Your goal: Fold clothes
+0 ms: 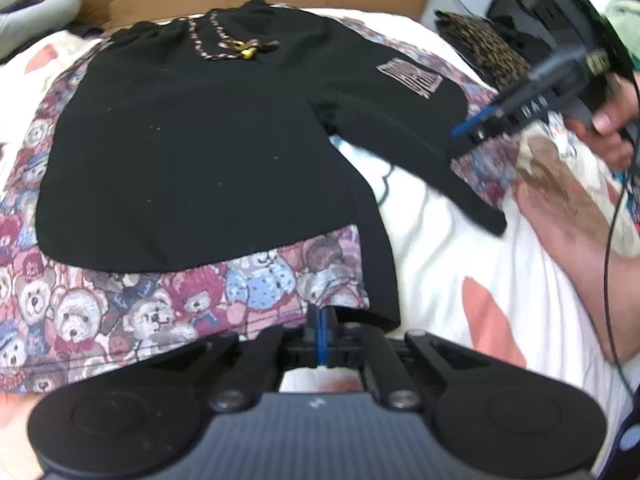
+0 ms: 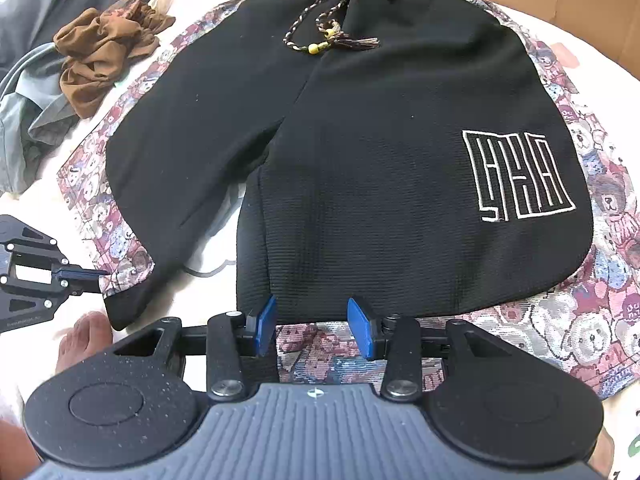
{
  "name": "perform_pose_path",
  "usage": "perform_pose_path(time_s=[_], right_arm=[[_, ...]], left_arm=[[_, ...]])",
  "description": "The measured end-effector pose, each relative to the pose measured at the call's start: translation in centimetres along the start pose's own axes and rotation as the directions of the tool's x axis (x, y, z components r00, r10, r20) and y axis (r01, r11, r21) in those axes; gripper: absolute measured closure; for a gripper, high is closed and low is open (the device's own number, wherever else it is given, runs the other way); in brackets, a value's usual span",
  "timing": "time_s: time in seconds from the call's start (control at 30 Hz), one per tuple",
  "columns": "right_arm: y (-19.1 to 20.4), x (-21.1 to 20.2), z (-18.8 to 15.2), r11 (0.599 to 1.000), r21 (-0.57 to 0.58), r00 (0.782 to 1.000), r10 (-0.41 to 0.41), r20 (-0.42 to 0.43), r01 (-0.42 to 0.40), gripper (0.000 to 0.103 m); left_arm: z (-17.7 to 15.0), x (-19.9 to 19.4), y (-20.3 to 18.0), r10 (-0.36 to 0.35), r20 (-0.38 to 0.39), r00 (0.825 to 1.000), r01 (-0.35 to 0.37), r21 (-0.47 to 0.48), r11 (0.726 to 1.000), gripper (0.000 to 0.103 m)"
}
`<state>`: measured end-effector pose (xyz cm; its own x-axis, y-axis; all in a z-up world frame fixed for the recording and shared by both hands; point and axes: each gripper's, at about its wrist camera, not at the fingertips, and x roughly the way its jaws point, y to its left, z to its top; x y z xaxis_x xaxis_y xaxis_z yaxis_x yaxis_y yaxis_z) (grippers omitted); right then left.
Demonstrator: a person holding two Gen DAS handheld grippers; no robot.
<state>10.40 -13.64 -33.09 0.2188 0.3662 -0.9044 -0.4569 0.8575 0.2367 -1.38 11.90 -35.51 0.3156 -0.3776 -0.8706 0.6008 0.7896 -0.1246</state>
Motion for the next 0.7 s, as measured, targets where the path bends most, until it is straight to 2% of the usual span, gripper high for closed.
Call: perform_pose_path(time_s=[0.17, 0.33, 0.53, 0.57, 0.7], right_arm=[[0.4, 0.0, 0.4, 1.000, -0.015, 1.000, 0.014, 0.011, -0.014, 0.056], [2.2, -0.4, 2.4, 0.995, -0.076, 0.996, 0.072, 0.060, -0.068, 0.056], [5.4, 0.5, 4.9, 0.976, -0.175, 0.987, 0.145, 0.069, -0.131, 0.060], [6.0, 0.8, 5.2, 0.972, -0.190, 0.985, 0.156, 0.068, -0.141, 0.063], [7.6, 1.7, 6.1, 0.958, -0.245, 0.983, 0.172, 0.062, -0.152, 0.065]], left_arm=[[-0.9, 0.1, 0.1, -0.011, -0.029, 1.000, 0.012, 0.037, 0.999, 0.103], [-1.2, -0.4, 0.3, -0.019, -0.034, 0.999, 0.020, 0.023, 1.000, 0.103], [-1.2, -1.9, 3.0, 0.015, -0.039, 0.999, -0.020, -0.127, 0.992, 0.100], [-1.2, -2.1, 3.4, 0.021, -0.040, 0.999, -0.027, -0.153, 0.988, 0.100], [-1.6, -3.2, 6.2, 0.072, -0.034, 0.997, -0.078, -0.262, 0.962, 0.096]])
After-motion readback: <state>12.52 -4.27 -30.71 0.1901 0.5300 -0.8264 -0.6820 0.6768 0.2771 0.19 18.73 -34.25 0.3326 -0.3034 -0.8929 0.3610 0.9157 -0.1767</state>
